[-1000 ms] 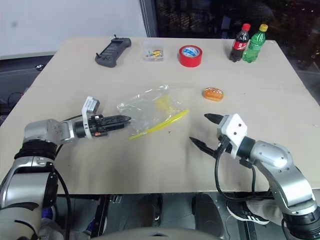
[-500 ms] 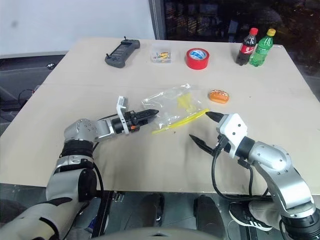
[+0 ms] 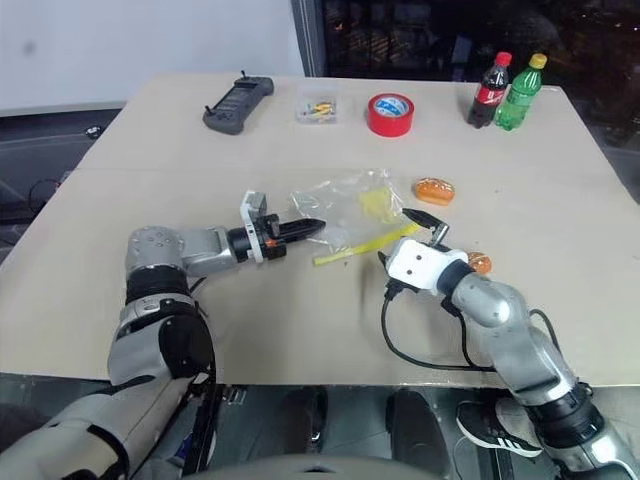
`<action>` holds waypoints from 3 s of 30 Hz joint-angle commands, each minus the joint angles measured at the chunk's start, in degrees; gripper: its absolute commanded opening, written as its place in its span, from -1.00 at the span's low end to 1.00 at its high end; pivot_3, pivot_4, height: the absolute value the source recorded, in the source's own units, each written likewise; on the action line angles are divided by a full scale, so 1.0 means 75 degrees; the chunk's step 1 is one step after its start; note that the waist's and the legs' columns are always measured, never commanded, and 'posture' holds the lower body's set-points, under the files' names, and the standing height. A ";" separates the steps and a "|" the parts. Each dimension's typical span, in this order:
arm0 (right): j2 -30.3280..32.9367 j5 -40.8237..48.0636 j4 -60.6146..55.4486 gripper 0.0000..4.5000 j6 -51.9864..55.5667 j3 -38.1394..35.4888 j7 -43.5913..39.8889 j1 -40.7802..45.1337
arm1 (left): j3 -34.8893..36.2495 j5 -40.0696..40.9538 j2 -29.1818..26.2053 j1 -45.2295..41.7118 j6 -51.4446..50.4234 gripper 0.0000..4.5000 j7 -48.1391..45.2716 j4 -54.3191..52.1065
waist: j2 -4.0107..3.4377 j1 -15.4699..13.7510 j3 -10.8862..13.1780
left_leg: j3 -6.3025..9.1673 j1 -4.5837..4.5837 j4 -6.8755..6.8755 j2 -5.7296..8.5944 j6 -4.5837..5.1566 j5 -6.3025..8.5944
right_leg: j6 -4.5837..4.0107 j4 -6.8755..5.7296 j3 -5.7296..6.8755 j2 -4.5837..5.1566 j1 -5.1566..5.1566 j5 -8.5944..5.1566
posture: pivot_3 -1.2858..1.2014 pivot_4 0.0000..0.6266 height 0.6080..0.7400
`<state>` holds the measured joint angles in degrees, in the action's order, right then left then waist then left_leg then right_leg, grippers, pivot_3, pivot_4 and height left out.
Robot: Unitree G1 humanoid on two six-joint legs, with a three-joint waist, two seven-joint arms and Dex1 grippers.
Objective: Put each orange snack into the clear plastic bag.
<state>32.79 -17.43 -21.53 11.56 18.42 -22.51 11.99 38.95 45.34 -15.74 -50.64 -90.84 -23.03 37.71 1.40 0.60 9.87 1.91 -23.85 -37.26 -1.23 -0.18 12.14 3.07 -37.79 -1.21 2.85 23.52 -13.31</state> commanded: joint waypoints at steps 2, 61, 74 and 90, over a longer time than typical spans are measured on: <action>-0.0428 -0.1071 0.0747 1.00 -0.0677 0.0469 0.0614 0.0430 | 0.0473 0.1204 0.0003 -0.0391 -0.0221 -0.96 0.1044 -0.0320 | 0.0004 0.0044 0.0004 | 0.0001 0.0001 0.0002 -0.0001 -0.0001 0.0000 | 0.0000 -0.0002 0.0000 0.0001 0.0002 0.0000 | 0.03 -0.52 1.00; -0.3023 -0.1586 0.4897 -1.00 0.1865 0.0596 -0.0267 0.5412 | -1.0088 -0.5665 -0.4428 0.0264 0.2749 0.41 0.0765 -0.9851 | 0.0015 0.0218 0.0048 | -0.0018 0.0003 0.0105 0.0001 -0.0032 -0.0021 | -0.0008 0.0018 -0.0028 -0.0004 0.0049 0.0002 | 0.03 -0.52 1.00; -0.2763 -0.1766 0.4448 -1.00 0.1932 0.0772 -0.0398 0.5188 | -0.9895 -0.7032 -0.4133 0.0677 0.4593 -0.98 0.0470 -0.8787 | 0.0013 0.0218 0.0050 | -0.0019 0.0002 0.0104 0.0001 -0.0032 -0.0021 | -0.0008 0.0016 -0.0028 -0.0003 0.0050 0.0002 | 0.03 -0.52 1.00; -0.3408 0.1102 -0.1479 -0.73 0.6188 -0.2099 -0.1549 0.2090 | -0.6993 -0.5778 -0.3041 0.2036 1.0577 -1.00 -0.1188 -0.5231 | 0.0009 0.0051 0.0050 | -0.0012 -0.0003 0.0091 -0.0001 -0.0030 -0.0020 | -0.0008 0.0007 -0.0012 0.0000 0.0046 0.0003 | 0.03 -0.52 1.00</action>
<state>8.29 -12.57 -26.96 53.88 4.47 -33.70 27.67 -15.16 1.91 -38.67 -35.06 -14.52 -30.73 -1.27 1.47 0.98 10.25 1.81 -23.83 -36.60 -1.24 -0.41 11.99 3.01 -37.81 -1.31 2.84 23.85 -13.29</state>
